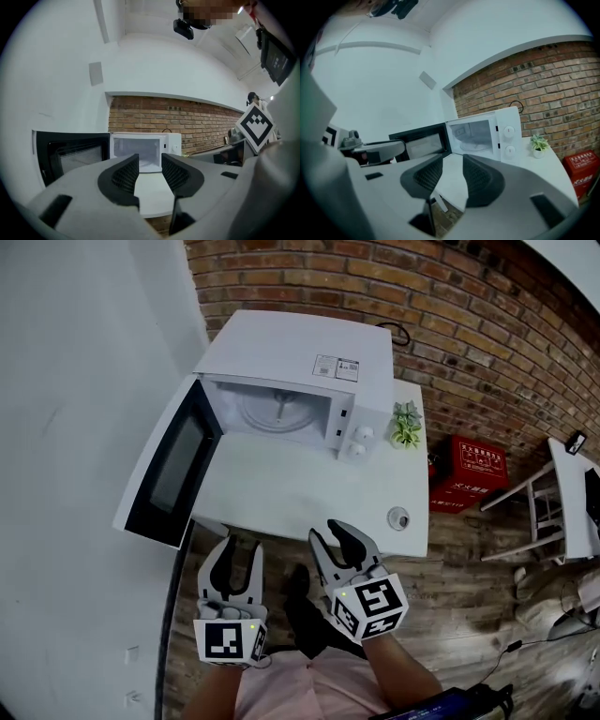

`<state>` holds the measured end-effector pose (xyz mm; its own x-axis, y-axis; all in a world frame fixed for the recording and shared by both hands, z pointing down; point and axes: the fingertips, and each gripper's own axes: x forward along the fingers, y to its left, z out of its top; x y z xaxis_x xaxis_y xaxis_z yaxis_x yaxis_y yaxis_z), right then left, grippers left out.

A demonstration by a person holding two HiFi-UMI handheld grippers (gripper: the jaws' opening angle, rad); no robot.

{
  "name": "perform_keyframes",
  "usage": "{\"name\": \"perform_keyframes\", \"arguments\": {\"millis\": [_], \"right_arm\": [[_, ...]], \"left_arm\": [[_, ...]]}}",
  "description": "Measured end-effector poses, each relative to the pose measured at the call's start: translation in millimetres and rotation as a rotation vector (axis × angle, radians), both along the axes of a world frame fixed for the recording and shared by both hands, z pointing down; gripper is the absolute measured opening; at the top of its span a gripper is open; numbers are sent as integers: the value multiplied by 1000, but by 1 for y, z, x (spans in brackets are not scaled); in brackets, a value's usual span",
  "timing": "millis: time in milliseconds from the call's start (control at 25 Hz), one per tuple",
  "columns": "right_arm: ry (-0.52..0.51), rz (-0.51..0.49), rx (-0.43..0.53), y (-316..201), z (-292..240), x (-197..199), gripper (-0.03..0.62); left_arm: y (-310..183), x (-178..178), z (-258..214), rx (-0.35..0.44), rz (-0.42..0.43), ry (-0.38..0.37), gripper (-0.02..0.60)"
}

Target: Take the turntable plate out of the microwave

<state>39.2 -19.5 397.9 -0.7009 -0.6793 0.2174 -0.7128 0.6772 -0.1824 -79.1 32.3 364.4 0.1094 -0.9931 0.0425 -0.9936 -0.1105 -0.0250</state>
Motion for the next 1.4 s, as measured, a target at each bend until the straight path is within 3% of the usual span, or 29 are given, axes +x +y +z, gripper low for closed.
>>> {"name": "perform_keyframes", "arguments": {"millis": [440, 680, 960, 1160, 1400], "right_arm": [[1, 16, -56, -118, 20, -46, 137], [-23, -17, -13, -165, -3, -77, 127], [-17, -16, 48, -192, -36, -92, 118], [9, -8, 33, -204, -31, -99, 117], [50, 19, -29, -223, -1, -111, 117]], "left_arm": [[-123, -41, 7, -21, 44, -17, 152], [-173, -54, -16, 17, 52, -46, 152], [-195, -71, -47, 81, 50, -56, 149], [-212, -81, -42, 63, 67, -2, 147], [-240, -90, -17, 27, 121, -2, 130]]}}
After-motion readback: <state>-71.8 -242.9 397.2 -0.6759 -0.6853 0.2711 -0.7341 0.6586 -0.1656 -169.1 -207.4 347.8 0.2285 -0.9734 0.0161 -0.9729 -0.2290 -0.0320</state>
